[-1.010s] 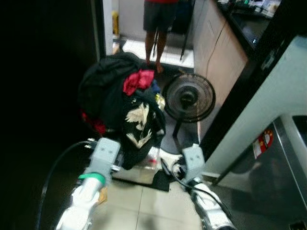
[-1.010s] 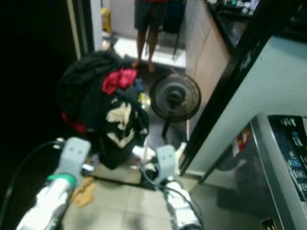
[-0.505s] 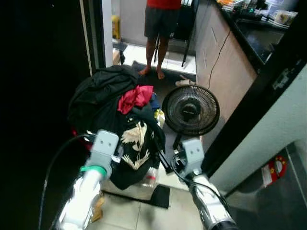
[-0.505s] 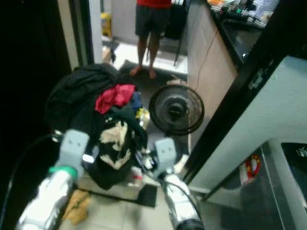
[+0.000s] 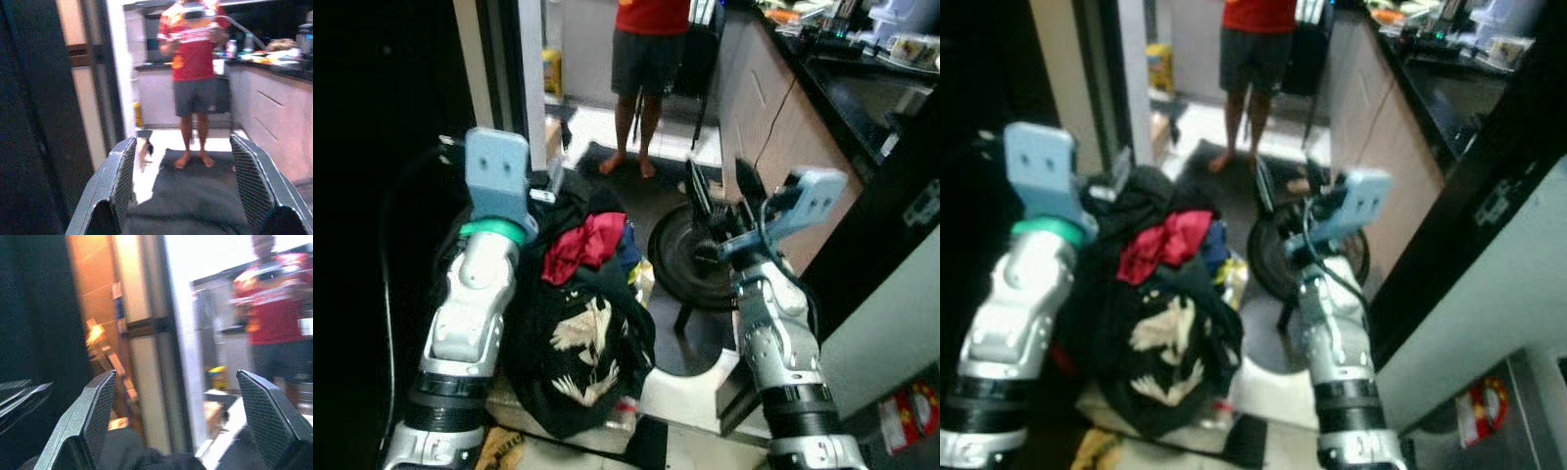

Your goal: Clothes washing

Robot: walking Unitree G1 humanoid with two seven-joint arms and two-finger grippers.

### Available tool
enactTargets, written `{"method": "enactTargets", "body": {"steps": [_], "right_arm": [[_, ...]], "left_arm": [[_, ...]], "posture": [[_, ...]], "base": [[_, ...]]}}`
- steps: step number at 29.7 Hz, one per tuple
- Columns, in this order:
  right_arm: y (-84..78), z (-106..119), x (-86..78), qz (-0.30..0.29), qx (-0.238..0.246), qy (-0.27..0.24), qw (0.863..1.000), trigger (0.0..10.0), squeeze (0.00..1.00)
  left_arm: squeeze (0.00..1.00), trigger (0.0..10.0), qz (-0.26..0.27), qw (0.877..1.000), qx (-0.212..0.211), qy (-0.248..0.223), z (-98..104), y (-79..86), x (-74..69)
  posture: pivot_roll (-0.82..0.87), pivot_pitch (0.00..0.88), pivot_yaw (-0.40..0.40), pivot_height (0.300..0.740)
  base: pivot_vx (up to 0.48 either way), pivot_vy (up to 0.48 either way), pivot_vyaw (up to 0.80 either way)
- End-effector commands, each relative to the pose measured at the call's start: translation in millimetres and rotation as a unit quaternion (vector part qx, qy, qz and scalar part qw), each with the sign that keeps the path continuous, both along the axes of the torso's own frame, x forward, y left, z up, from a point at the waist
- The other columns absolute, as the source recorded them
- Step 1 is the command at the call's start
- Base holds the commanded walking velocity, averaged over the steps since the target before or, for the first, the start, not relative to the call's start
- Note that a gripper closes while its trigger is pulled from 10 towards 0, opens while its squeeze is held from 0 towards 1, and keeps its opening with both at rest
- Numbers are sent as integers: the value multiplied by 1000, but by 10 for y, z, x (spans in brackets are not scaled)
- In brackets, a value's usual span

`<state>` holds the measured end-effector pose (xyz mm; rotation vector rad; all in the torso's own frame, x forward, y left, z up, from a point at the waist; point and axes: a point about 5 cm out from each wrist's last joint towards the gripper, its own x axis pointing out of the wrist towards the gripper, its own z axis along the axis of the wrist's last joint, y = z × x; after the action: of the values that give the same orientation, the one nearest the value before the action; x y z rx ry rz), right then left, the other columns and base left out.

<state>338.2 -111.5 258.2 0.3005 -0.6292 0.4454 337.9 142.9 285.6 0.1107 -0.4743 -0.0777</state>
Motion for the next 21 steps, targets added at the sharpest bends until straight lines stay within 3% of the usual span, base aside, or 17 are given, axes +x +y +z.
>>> {"method": "enactTargets", "body": {"steps": [1, 5, 11, 21], "right_arm": [[-21, -62, -18, -5, -8, 8, 1000, 10000, 0], [34, -200, -31, -6, -34, 26, 999, 10000, 0], [44, -249, -62, 6, -47, 48, 998, 10000, 0], [72, -250, -86, 19, -60, 58, 996, 10000, 0]], "left_arm": [[0, 10000, -15, 1000, 2, 0, 16, -89, -9], [0, 10000, -16, 1000, 8, 10, -24, -128, -4], [0, 10000, -11, 999, 25, 41, -193, -100, -22], [0, 10000, -18, 998, 23, 50, -227, -95, -40]], "posture": [[50, 27, -7, 740], [51, 31, -15, 740], [57, 38, -20, 740], [57, 38, -20, 740]], "base": [[465, 0, 0], [426, 0, 0], [0, 0, 0], [0, 0, 0]]}}
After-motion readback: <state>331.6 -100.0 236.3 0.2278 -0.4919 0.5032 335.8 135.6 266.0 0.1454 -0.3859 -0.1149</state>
